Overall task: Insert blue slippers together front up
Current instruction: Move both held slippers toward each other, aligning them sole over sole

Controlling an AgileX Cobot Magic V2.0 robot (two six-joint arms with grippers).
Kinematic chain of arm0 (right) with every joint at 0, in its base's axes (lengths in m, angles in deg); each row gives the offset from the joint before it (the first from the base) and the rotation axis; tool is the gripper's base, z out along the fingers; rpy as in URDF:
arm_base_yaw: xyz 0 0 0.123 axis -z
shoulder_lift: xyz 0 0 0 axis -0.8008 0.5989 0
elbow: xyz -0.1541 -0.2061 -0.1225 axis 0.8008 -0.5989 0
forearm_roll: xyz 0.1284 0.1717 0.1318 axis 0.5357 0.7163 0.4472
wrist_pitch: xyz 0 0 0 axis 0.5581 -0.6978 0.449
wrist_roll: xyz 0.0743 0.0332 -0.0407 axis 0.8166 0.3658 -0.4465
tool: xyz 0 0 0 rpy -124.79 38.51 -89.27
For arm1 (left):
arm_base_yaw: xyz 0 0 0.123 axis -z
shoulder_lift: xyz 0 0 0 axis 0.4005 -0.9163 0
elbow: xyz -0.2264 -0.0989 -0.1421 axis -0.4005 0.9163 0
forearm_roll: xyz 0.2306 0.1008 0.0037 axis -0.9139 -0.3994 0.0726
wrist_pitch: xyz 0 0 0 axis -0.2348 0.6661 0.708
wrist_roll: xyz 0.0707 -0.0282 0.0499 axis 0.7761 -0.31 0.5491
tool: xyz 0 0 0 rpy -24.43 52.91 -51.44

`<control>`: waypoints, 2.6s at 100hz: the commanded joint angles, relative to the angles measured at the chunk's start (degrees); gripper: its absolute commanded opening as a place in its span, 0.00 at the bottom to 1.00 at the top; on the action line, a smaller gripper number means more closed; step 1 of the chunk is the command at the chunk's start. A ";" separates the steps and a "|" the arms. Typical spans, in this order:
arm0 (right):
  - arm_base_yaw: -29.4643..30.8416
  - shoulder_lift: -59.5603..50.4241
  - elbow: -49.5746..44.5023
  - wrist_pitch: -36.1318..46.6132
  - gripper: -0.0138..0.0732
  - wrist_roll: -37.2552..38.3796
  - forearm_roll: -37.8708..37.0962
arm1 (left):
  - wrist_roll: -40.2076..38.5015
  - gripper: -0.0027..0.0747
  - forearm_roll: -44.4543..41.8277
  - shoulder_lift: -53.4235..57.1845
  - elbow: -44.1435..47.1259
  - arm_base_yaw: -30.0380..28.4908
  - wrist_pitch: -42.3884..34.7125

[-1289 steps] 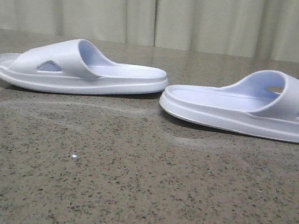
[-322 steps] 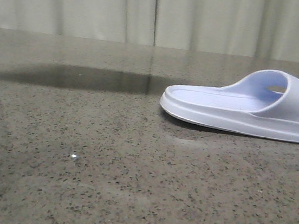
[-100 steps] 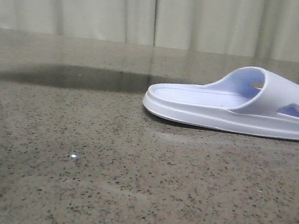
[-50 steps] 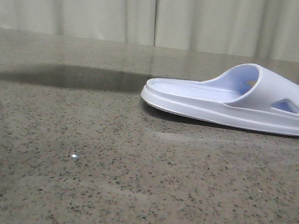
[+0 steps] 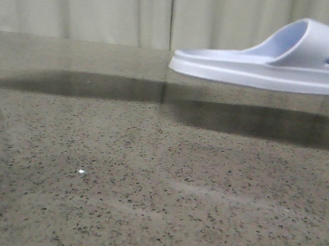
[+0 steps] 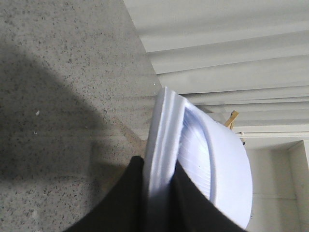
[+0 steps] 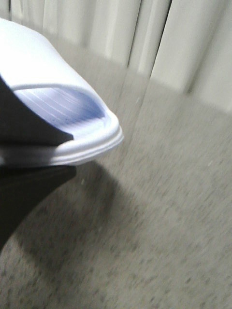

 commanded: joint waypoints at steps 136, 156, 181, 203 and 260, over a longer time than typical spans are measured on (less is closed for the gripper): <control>0.10 -8.70 12.83 -0.64 0.04 -0.23 -7.57 | 0.12 0.06 5.87 1.88 -1.31 6.40 4.38; 0.10 -6.05 12.83 -0.26 0.04 -0.23 -6.92 | 0.12 0.06 6.67 1.88 -1.31 8.49 3.61; -0.27 -3.88 12.83 -0.26 0.04 -0.23 -5.79 | 0.12 0.06 7.10 1.88 -1.31 11.44 2.71; -3.86 -3.08 12.83 0.42 0.04 -0.23 -5.79 | 0.12 0.06 7.10 1.88 -1.31 11.56 2.71; -9.87 2.09 12.83 4.31 0.04 -0.10 -5.31 | -0.20 0.06 7.10 1.88 -1.31 11.56 4.76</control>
